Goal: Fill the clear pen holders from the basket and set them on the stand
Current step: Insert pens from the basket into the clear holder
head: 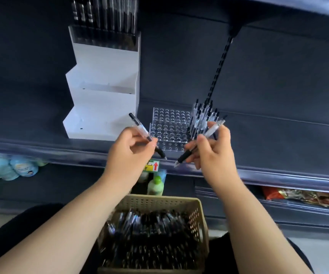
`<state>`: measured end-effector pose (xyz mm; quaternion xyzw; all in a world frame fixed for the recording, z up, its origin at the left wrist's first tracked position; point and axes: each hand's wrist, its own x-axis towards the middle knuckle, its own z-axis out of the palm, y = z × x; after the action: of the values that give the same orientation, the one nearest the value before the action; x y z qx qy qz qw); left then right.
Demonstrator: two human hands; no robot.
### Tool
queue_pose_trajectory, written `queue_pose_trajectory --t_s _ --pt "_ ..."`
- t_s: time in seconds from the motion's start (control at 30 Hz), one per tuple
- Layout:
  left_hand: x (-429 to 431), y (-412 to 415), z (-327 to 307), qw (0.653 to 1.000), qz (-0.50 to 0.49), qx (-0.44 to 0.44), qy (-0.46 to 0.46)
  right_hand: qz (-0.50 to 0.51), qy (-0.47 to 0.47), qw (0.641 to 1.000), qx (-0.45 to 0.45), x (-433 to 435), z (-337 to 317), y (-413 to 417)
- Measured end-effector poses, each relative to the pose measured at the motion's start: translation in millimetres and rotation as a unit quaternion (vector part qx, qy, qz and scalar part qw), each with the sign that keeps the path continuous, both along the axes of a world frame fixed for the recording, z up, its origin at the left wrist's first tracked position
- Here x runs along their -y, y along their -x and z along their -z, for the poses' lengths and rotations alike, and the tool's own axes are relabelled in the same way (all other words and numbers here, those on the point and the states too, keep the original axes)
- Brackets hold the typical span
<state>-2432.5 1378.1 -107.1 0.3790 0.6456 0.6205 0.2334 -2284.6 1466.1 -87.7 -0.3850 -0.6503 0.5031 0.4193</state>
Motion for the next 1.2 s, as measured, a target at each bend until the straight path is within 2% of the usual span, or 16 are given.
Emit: queue_pose_trajectory --t_s 0.13,0.23,0.5,0.6,0.67,0.87,1.07,1.2 --pt "-44 17 -14 0.999 0.015 0.000 -0.033 -0.067 -0.037 0.997 0.002 -39 -39 19" --pt "-79 31 -11 0.998 0.016 0.009 -0.065 -0.077 -0.076 0.994 0.000 -71 -56 34" --pt "-114 48 6 0.994 0.017 0.012 -0.109 0.023 -0.218 0.975 0.023 -118 -55 44" --pt "-118 49 4 0.989 0.019 0.025 -0.146 0.010 -0.210 0.977 -0.037 -124 -56 46" --pt "-118 48 3 0.987 0.018 0.040 -0.157 -0.005 -0.187 0.981 -0.044 -126 -54 47" --pt "-114 42 8 0.988 0.023 0.068 -0.139 0.007 -0.153 0.988 0.013 -121 -43 47" --pt "-112 31 6 0.992 0.024 0.038 -0.122 0.062 -0.204 0.971 0.106 -127 -41 47" --pt "-112 33 7 0.993 0.016 0.034 -0.112 0.069 -0.225 0.963 0.128 -129 -39 50"
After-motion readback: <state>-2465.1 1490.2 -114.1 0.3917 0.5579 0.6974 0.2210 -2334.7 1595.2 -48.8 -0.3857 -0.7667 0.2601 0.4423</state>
